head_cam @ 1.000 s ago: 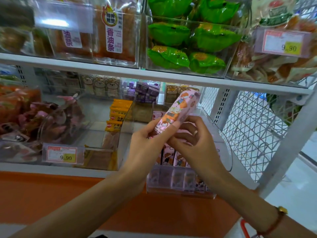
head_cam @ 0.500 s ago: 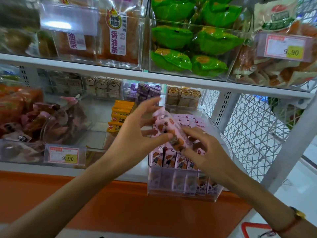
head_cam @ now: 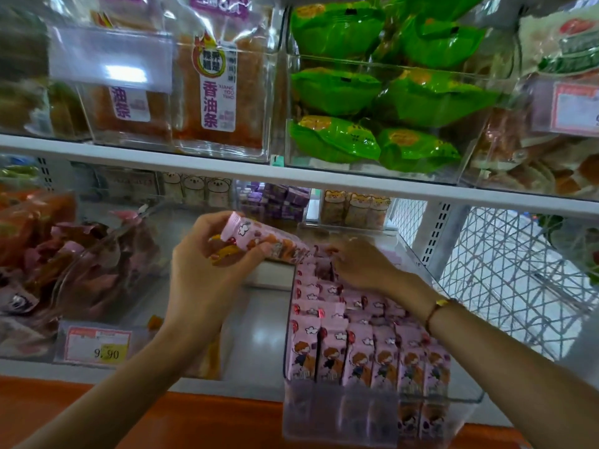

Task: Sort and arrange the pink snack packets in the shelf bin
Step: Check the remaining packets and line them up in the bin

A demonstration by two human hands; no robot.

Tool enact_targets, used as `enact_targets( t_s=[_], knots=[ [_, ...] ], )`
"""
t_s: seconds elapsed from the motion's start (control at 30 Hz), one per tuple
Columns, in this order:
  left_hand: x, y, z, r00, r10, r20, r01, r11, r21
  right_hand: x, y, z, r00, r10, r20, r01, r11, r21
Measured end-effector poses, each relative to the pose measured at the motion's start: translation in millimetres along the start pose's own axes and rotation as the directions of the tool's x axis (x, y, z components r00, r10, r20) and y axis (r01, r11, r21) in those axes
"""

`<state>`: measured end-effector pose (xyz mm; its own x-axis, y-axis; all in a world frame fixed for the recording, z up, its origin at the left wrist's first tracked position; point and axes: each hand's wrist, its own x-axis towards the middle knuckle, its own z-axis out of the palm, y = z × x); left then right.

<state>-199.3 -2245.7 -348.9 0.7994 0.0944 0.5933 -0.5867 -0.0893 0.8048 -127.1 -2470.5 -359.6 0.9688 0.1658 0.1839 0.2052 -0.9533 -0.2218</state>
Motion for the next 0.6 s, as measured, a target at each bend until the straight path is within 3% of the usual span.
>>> enact_targets(
  t_s=[0.17,0.27,0.43,0.6],
  knots=[
    [13,-9,7,1.0,0.023,0.018,-0.023,1.0,0.014,23,5,11,0.989,0.044,0.142,-0.003,0.962,-0.273],
    [26,-13,17,0.995,0.022,0.099,-0.025,0.999,0.029,12,10,9,0.984,0.02,0.178,0.024,0.969,-0.244],
    [52,-21,46,0.972,0.029,0.235,-0.076,0.978,0.197,-10,8,2,0.981,-0.011,0.194,0.038,0.99,-0.135],
    [72,-31,70,0.93,0.057,0.364,-0.223,0.874,0.433,-40,9,3,0.967,0.0,0.255,0.01,0.999,-0.039]
  ],
)
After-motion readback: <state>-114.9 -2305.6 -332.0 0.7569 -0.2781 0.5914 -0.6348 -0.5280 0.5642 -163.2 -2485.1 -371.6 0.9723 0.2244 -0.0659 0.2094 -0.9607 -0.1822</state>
